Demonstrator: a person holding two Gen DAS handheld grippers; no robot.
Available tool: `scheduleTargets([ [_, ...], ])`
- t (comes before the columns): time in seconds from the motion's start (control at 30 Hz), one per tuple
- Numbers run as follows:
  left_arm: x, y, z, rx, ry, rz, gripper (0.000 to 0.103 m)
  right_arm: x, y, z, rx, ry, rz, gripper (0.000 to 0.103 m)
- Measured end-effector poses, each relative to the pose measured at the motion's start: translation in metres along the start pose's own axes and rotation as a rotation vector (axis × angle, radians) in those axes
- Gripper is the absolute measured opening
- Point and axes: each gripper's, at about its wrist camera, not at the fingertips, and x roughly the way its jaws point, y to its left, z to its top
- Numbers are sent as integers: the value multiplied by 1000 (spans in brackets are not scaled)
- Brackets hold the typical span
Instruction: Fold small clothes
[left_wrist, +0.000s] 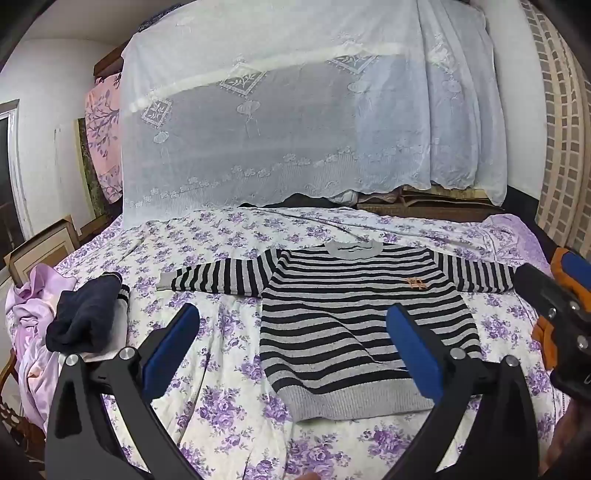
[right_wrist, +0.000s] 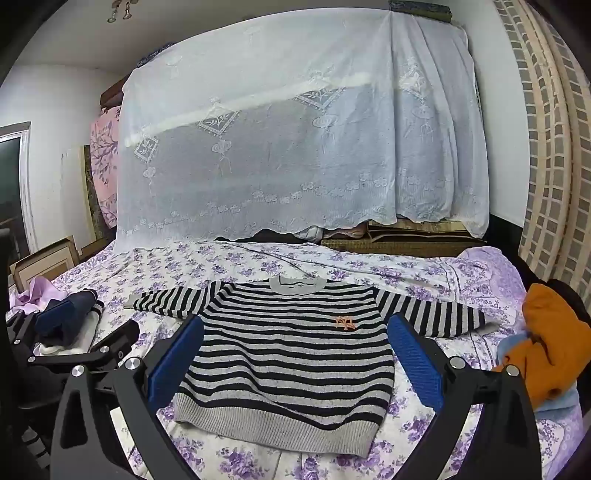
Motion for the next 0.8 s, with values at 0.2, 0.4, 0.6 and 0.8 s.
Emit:
scheduleTargets([
  [0.2,1,0,0,-7,14,-8,99,-2,2,-4,2,-5,3,100],
  [0.4,1,1,0,-9,14,-7,99,3,10,-12,-6,-4,6,100],
  [0.6,1,0,0,-8,14,-8,99,-2,6,-6,6,-1,8,100],
  [0.8,1,1,0,-9,14,-8,99,-3,7,-7,3,-7,10,100],
])
